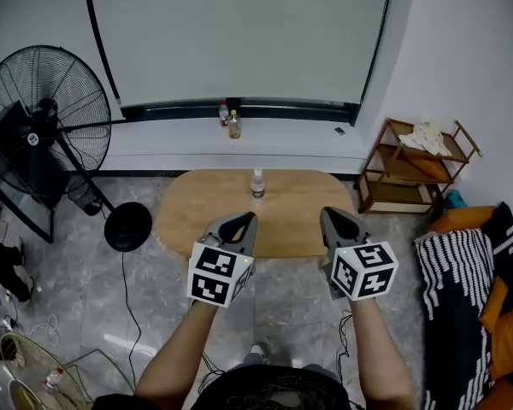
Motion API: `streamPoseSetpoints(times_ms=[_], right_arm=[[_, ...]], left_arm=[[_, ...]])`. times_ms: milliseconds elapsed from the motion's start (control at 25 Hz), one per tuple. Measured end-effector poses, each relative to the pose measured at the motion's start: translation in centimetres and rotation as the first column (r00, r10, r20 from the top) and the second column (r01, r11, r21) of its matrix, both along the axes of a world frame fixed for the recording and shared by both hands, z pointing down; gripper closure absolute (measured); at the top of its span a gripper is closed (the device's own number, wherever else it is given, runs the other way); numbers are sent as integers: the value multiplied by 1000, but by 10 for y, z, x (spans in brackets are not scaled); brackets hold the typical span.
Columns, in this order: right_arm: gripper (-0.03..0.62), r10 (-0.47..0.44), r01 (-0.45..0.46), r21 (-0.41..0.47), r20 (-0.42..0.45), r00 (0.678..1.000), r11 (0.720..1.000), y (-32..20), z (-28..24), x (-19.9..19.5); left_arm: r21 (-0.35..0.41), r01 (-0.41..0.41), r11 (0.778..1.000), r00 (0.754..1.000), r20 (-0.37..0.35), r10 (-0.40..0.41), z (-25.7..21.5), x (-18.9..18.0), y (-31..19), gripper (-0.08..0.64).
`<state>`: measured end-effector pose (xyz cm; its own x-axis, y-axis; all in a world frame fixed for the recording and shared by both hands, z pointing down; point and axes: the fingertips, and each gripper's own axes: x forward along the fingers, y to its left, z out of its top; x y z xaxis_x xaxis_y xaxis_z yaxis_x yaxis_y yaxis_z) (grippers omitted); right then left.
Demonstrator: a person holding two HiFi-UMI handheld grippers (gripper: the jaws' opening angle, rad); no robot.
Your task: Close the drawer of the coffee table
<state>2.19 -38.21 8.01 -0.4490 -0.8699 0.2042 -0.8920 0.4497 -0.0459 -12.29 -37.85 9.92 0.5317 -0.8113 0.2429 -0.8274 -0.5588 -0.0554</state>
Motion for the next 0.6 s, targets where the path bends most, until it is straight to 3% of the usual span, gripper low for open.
streamPoseSetpoints(times_ms=[200,600], right_arm=[[589,-11,12,21,-38,999,1000,5,0,-16],[589,12,-11,33,-33,999,999,7,1,-20]], left_arm=[[0,3,1000,1000,-16,-3,-3,-10,1,557],[-8,-9,1000,1000,-3,9,2,-20,-3,557]])
